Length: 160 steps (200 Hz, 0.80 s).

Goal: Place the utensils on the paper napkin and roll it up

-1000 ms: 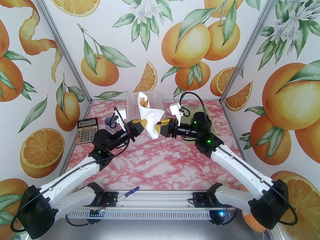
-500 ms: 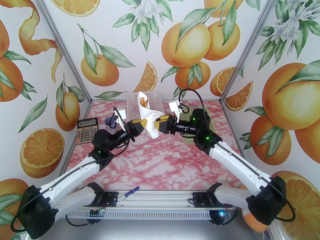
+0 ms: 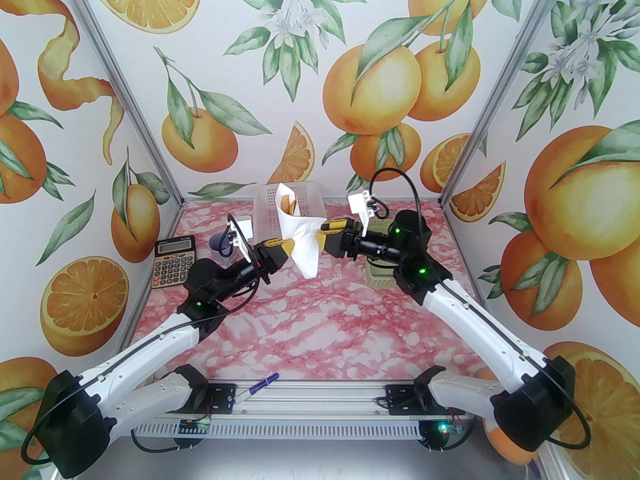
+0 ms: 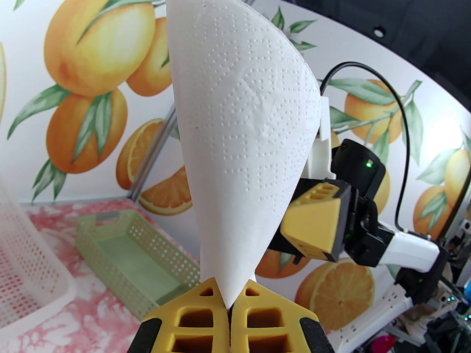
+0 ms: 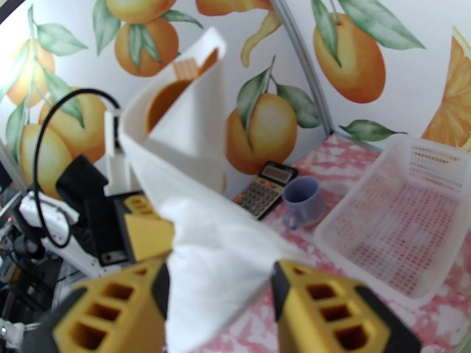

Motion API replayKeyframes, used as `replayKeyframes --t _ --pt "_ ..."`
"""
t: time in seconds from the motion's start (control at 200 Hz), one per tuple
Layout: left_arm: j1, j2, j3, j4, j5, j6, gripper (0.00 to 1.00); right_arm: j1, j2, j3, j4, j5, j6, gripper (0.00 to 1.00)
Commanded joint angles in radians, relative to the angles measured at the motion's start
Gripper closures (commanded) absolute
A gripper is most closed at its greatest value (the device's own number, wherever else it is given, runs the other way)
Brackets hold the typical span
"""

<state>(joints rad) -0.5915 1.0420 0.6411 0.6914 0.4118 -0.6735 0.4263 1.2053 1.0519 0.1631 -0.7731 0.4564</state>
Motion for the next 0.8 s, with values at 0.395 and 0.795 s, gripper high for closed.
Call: replayKeyframes --t 0.395,0.795 --pt "0.001 -0.002 0.012 0.039 0.028 -0.002 1.00 -0.023 0.039 -0.012 0.222 -0.061 0.128 0.49" --pt "0.000 0.008 0.016 0.073 0.054 -0.020 1.00 -0.026 0.097 0.011 0.291 -0.093 0.175 1.00"
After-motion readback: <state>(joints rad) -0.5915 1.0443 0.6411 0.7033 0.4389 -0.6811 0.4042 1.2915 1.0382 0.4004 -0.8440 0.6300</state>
